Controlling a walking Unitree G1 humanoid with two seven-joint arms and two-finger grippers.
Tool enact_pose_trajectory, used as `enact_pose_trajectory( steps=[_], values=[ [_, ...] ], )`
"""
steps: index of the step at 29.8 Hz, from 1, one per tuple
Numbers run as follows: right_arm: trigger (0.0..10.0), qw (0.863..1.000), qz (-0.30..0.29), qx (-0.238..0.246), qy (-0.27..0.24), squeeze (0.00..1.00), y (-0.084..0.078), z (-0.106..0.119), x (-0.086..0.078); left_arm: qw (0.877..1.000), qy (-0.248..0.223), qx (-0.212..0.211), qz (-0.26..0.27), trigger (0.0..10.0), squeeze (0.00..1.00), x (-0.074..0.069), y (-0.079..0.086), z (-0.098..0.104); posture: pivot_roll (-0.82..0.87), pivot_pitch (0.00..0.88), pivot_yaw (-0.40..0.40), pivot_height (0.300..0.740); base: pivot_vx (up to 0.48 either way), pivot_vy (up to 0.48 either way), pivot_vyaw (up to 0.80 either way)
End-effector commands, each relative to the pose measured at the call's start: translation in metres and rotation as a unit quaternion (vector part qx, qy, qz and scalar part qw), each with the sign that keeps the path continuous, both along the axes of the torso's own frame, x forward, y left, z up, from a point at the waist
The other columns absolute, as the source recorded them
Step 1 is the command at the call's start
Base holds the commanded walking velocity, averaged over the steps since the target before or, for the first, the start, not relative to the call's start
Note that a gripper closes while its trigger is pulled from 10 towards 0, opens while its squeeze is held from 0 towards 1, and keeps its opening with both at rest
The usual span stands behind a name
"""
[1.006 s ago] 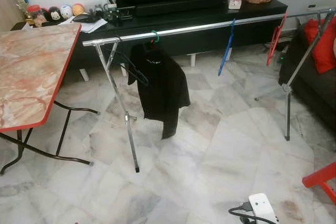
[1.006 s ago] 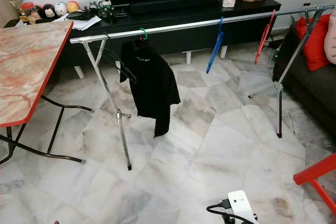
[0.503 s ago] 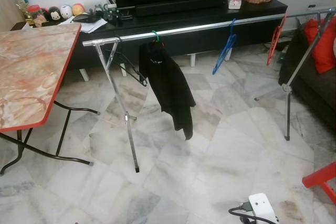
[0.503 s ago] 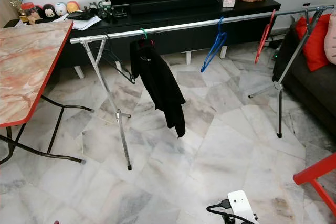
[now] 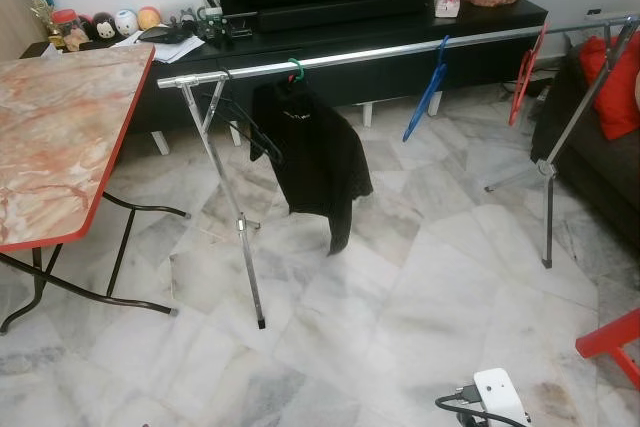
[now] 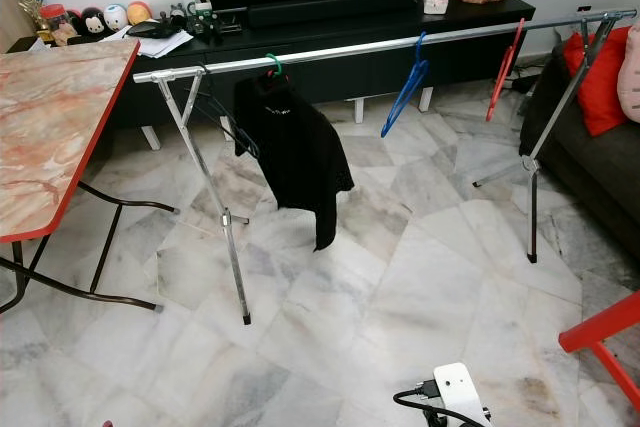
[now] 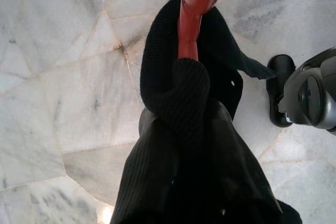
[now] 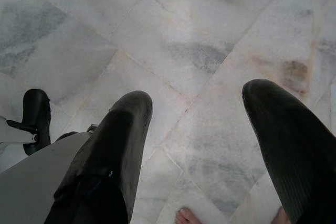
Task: Hang hanger
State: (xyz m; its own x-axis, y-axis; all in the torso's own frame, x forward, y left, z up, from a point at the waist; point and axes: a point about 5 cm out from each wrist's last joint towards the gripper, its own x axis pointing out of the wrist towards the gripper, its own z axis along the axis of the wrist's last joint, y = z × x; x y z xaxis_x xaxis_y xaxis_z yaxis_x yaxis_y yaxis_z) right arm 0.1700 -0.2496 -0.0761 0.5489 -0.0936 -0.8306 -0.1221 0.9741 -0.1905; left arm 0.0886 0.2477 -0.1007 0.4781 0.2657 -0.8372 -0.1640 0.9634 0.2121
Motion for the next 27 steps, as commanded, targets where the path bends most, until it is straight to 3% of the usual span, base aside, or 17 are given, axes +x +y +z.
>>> enact_pose_trajectory(
  steps=[1, 18, 20, 21, 27],
  values=[
    [10.0, 0.999, -0.031, 0.017, 0.007, 0.00, 0.004, -0.004, -0.005, 1.000, 0.015, 0.002, -0.013, 10.0, 0.00, -0.017, 0.010, 0.000, -0.01, 0.000, 0.073, 0.740, 0.000, 0.000, 0.00],
    [10.0, 0.999, -0.031, 0.017, 0.007, 0.00, 0.004, -0.004, -0.005, 1.000, 0.015, 0.002, -0.013, 10.0, 0.00, -0.017, 0.010, 0.000, -0.01, 0.000, 0.073, 0.740, 0.000, 0.000, 0.00],
    [10.0, 0.999, -0.034, 0.020, 0.005, 0.00, 0.004, -0.004, -0.005, 1.000, 0.028, 0.004, -0.007, 10.0, 0.00, -0.025, 0.019, 0.001, -0.01, 0.000, 0.073, 0.740, 0.000, 0.000, 0.00],
    [10.0, 0.999, -0.040, 0.025, 0.002, 0.00, 0.004, -0.004, -0.005, 0.999, 0.041, 0.008, 0.001, 10.0, 0.00, -0.033, 0.031, 0.004, -0.01, 0.000, 0.073, 0.740, 0.000, 0.000, 0.00],
    [10.0, 0.999, -0.046, 0.018, -0.005, 0.00, 0.003, -0.003, -0.005, 0.999, 0.042, 0.009, 0.002, 10.0, 0.00, -0.034, 0.035, 0.005, -0.01, 0.000, 0.073, 0.740, 0.000, 0.000, 0.00]
  ],
)
